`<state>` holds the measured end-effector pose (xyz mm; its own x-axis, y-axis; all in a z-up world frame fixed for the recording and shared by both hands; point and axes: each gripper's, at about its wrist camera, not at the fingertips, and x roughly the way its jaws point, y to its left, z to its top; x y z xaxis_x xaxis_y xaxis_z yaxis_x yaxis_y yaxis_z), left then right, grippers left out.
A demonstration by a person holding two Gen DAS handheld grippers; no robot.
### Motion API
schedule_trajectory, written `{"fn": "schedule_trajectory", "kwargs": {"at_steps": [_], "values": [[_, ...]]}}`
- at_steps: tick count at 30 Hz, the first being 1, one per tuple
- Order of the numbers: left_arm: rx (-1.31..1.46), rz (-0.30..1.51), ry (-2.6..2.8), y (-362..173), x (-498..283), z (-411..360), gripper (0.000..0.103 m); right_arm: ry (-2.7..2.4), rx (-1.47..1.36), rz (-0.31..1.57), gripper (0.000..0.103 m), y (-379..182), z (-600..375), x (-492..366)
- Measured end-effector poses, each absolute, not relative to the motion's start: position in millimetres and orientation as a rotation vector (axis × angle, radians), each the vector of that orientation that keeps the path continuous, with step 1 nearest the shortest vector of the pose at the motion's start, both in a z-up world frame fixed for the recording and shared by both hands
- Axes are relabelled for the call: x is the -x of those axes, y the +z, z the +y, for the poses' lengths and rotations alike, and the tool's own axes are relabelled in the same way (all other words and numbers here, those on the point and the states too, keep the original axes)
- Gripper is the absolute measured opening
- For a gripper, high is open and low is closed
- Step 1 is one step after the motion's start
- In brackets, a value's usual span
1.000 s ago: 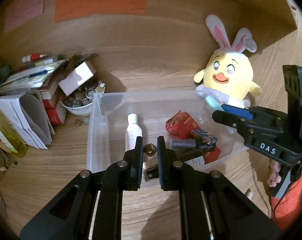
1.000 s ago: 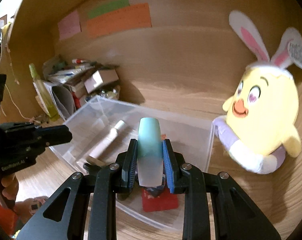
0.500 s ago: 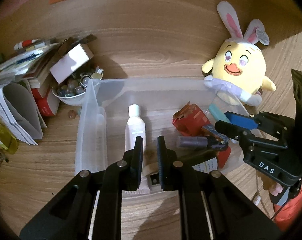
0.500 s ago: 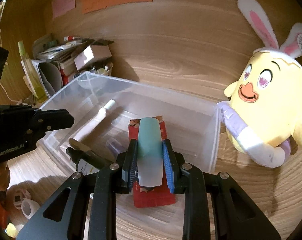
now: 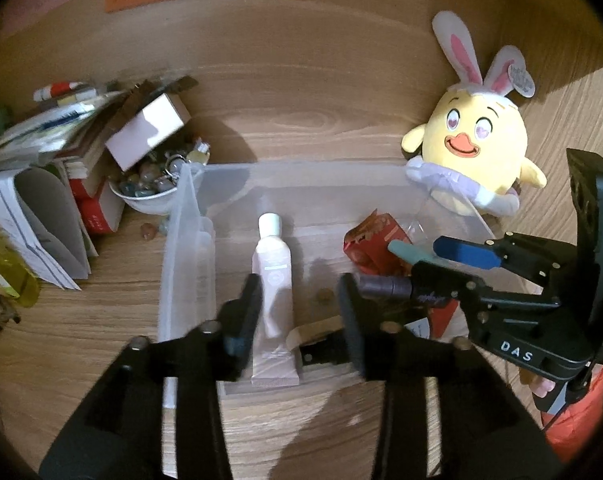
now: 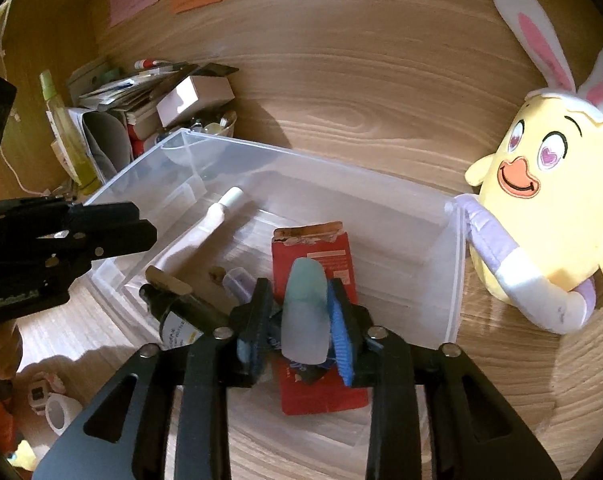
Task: Organize objects
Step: 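Lower the mint-green cylinder into the clear bin and open the right tool, then withdraw both tools from the bin toward the pale green tube and tape roll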
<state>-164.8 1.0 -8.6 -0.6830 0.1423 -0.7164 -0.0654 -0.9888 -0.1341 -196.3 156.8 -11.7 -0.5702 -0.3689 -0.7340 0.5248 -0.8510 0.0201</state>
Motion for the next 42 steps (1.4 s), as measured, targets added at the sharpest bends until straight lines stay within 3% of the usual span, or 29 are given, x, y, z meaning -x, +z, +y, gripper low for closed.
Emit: {"fn": "schedule_trajectory", "kwargs": {"at_steps": [2, 5, 9, 14, 17, 20, 42], "values": [[1.179, -0.138, 2.788, -5.2, 161.7, 1.9, 0.052, -2.396, -1.045, 0.273, 0.044, -9.5, 156.5, 194.4], [1.152, -0.116, 2.8, 1.9, 155.6, 4.5, 0.056, -2.413, -1.015, 0.288, 0.049, -4.0, 155.8, 190.2], [1.103, -0.096, 2.832, 13.4, 145.5, 6.4, 0.073, -2.418, -0.987, 0.282, 0.06, 5.5, 155.8, 184.4], [1.065, -0.081, 2.861, 24.4, 133.0, 5.7, 0.083, -2.442, -0.915, 0.292, 0.077, 23.0, 157.3, 168.5], [1.059, -0.095, 2.866, 28.8, 124.8, 2.8, 0.092, -2.45, -0.871, 0.3, 0.078, 32.5, 158.8, 157.8], [1.048, -0.107, 2.872, 31.0, 114.9, -0.5, 0.093, -2.451, -0.838, 0.298, 0.084, 40.1, 161.4, 145.6], [1.19, -0.094, 2.864, -2.9, 52.0, -24.8, 0.096, -2.406, -0.898, 0.275, 0.085, 20.1, 173.3, 83.5]]}}
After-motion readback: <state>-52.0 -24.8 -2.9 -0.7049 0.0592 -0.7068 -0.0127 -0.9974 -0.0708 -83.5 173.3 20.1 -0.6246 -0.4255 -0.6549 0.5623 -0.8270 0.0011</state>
